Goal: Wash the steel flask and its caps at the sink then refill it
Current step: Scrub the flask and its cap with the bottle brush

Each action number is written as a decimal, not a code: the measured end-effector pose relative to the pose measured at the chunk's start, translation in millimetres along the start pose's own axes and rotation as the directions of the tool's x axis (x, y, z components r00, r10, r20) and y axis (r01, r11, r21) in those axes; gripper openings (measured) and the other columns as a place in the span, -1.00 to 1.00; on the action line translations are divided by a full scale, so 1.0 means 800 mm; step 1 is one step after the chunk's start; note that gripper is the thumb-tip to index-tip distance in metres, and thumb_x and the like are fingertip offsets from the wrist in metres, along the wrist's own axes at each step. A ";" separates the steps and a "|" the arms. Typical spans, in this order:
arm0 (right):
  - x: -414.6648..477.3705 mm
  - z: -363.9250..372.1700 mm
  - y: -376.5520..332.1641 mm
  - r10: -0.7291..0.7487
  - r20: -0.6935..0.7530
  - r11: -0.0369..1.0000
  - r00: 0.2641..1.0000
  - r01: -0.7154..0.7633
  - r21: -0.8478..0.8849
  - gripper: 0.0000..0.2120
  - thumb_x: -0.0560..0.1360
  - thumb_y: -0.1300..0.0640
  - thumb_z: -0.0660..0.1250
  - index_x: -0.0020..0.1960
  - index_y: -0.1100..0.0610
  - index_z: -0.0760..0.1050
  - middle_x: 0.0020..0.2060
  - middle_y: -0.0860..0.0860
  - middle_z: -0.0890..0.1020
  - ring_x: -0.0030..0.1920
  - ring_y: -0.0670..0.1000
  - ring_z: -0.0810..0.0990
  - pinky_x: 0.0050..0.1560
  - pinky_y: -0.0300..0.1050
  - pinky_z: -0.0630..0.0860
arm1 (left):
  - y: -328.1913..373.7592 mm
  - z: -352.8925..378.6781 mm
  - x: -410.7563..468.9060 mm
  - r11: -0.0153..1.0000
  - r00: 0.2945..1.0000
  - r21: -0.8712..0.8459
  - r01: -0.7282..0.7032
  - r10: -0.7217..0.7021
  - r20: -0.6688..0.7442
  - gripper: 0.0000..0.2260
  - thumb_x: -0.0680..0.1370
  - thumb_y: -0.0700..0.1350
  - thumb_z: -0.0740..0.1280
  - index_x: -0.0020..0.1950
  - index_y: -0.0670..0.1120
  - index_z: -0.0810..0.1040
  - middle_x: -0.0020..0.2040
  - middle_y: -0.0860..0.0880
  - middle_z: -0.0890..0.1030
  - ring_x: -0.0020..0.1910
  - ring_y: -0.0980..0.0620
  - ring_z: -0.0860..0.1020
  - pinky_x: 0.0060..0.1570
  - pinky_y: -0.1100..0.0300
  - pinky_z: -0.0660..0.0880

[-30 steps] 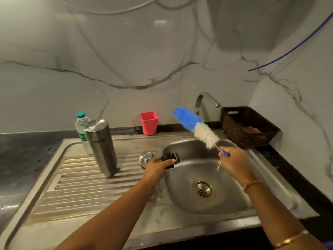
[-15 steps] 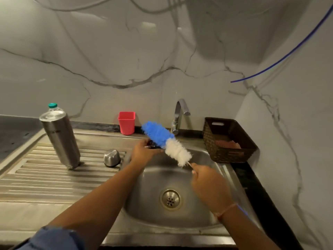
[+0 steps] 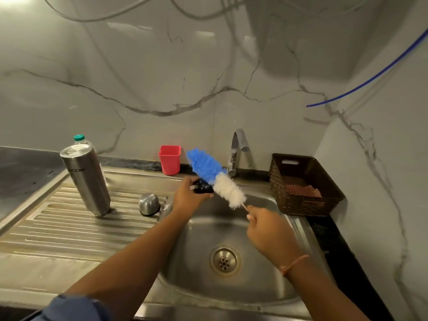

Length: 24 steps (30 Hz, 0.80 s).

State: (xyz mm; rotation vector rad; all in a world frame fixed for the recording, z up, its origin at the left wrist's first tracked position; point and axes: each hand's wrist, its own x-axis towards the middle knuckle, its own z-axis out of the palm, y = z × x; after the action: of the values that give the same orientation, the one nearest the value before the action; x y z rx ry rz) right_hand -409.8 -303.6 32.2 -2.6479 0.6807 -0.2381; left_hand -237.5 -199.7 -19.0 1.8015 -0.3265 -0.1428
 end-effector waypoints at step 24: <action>0.050 0.014 -0.039 0.053 -0.013 0.998 0.998 -0.053 0.017 -0.72 0.59 0.14 0.09 -0.31 0.02 0.28 -0.40 -0.07 0.40 -0.22 0.07 0.51 -0.34 -0.15 0.27 | 0.006 -0.031 0.049 0.980 0.966 0.090 -0.177 0.156 0.205 -0.52 0.35 -0.34 0.51 0.14 -0.10 0.36 0.09 -0.03 0.52 0.12 -0.04 0.54 0.15 0.06 0.51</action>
State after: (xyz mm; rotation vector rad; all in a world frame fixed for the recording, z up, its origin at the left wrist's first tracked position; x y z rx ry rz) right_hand -358.8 -294.3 37.4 -2.6112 0.7492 -0.2460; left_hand -194.1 -188.9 -5.4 1.8611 -0.6364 -0.1889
